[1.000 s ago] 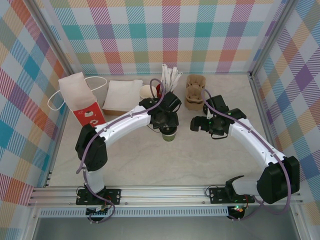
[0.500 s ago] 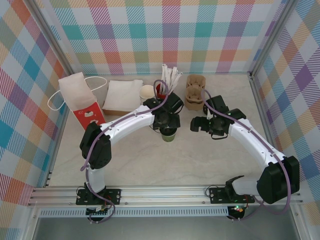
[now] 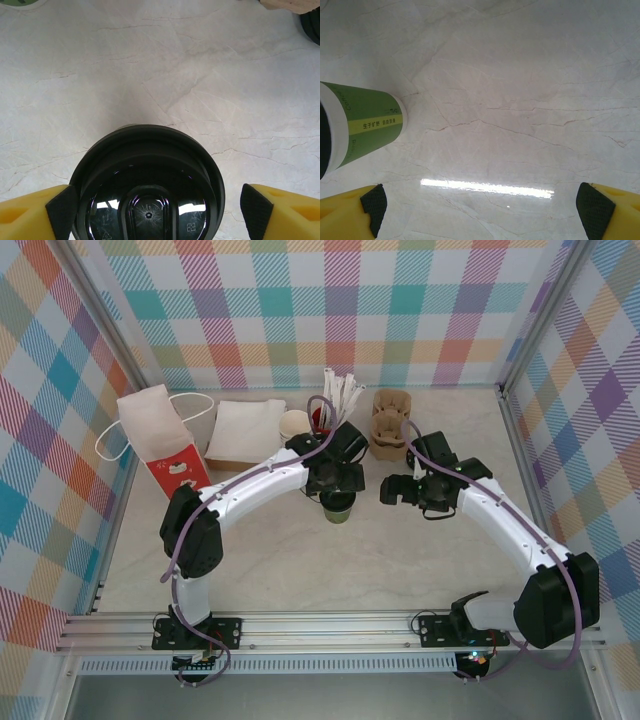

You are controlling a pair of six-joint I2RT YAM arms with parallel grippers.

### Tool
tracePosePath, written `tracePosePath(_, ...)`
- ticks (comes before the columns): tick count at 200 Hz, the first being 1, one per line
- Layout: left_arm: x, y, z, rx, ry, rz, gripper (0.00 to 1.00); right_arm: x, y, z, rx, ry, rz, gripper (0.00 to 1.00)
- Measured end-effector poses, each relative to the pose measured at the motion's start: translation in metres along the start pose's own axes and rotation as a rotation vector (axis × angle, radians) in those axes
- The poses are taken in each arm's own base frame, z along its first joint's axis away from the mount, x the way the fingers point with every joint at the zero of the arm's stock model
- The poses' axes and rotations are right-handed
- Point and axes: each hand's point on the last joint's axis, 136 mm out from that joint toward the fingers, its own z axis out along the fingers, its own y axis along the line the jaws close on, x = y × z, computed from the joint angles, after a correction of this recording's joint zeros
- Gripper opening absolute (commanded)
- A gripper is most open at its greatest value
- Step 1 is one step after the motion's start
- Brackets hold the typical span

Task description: Pack the takeout coffee

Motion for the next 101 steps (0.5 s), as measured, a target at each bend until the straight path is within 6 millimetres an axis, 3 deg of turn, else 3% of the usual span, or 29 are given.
tracePosePath(37, -0.004, 0.002, -0.005, -0.005, -0.020, -0.001, 0.90, 0.003, 0.012, -0.004, -0.066, 0.016, -0.026, 0.98)
tracePosePath(60, -0.008, 0.004, -0.021, 0.020, -0.047, -0.011, 0.89, 0.001, 0.027, -0.009, -0.144, 0.031, -0.043, 0.94)
tracePosePath(101, -0.008, 0.026, -0.048, 0.113, -0.073, -0.086, 0.82, -0.002, 0.058, -0.007, -0.275, 0.094, -0.051, 0.91)
